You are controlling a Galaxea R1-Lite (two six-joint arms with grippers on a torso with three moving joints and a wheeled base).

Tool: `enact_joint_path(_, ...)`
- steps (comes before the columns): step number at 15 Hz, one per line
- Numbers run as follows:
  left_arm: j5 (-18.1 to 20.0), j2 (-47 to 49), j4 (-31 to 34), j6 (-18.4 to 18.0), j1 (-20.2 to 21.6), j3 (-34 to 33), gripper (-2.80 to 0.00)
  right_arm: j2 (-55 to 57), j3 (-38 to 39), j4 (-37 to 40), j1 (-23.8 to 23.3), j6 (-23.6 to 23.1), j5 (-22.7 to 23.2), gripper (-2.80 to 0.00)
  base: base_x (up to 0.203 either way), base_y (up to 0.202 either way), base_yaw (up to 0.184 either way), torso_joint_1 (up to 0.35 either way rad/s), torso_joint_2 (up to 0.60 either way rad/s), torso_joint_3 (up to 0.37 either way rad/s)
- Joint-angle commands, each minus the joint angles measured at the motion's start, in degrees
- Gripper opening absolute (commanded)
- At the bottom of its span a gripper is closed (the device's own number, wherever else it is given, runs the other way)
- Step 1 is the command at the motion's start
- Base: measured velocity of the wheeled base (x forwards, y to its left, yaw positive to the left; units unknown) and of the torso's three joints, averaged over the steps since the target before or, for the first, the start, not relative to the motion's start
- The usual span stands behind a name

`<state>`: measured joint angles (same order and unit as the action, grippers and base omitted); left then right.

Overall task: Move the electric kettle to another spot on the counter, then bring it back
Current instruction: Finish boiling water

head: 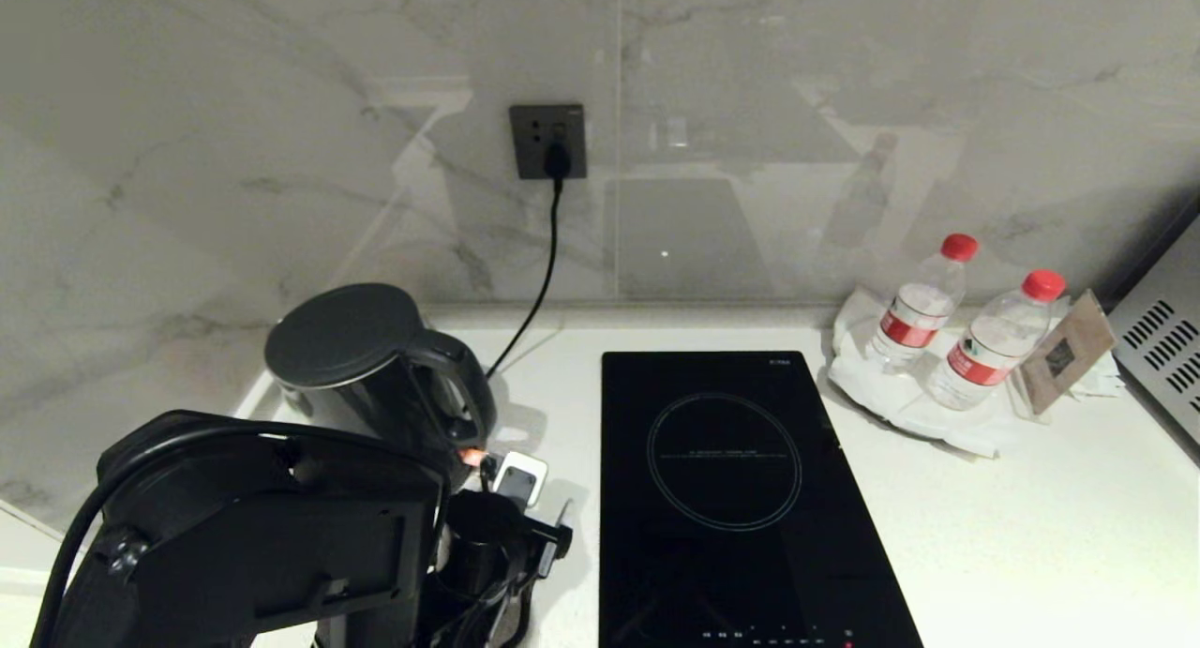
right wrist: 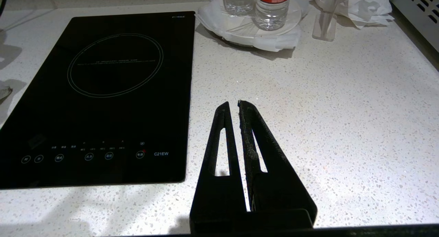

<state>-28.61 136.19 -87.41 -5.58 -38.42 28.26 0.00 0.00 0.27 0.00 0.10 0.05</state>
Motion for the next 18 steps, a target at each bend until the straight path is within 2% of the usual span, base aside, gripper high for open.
enact_joint_path(1, -0.3, 0.6, -0.3, -0.2, 0.8, 0.5, 0.00, 0.0, 0.0, 0.0, 0.0, 0.0, 0.0, -2.80, 0.000, 0.000, 0.000, 0.000, 0.00, 0.000)
enact_joint_path(13, -0.4, -1.5, -0.3, -1.0, 1.5, 0.9, 0.00, 0.0, 0.0, 0.0, 0.1, 0.0, 0.0, -2.80, 0.000, 0.000, 0.000, 0.000, 0.00, 0.000)
enact_joint_path(18, -0.2, -2.1, -0.3, -0.7, 1.2, -1.9, 0.00, 0.0, 0.0, 0.0, 0.0, 0.0, 0.0, -2.80, 0.000, 0.000, 0.000, 0.000, 0.00, 0.000)
